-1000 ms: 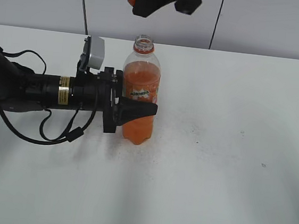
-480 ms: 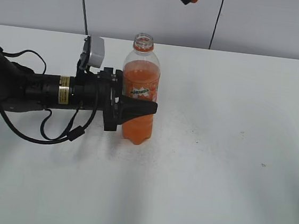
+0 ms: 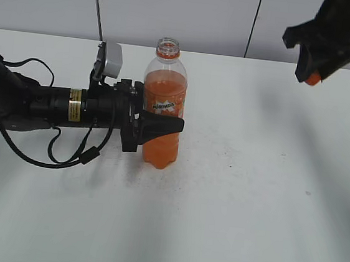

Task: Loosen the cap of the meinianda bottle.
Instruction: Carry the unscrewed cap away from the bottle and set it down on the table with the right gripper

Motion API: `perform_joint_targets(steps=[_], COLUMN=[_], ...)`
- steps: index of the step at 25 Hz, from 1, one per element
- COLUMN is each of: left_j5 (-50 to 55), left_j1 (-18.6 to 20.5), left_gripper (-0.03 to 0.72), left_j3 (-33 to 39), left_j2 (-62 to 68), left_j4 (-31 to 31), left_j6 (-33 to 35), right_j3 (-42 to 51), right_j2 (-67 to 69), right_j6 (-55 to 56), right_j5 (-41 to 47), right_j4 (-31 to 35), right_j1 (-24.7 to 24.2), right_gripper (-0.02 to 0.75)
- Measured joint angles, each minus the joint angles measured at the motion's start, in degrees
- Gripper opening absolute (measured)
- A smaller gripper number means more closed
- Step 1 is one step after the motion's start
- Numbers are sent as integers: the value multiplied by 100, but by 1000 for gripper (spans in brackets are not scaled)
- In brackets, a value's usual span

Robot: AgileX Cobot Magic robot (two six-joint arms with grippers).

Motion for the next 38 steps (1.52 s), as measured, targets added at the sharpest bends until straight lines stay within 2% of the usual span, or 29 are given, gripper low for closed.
perform_joint_targets(steps=[7,17,26,38], left_j5=[11,11,6,6], left_j1=[0,0,0,0], left_gripper=[425,425,425,425], left_j3=[0,0,0,0], left_j2=[0,0,0,0], left_j4=[-4,-4,-4,-4], left_j6=[-67,-84,-84,-84], right_j3=[1395,3034,3636,3711], right_j2=[0,0,-4,209], right_j6=[32,38,38,38], right_j5=[-774,-1988,-2351,-2460], right_j4=[820,1079,842,809], right_j1=[-905,-1511,-1539,-1539], right_gripper=[273,272,272,272])
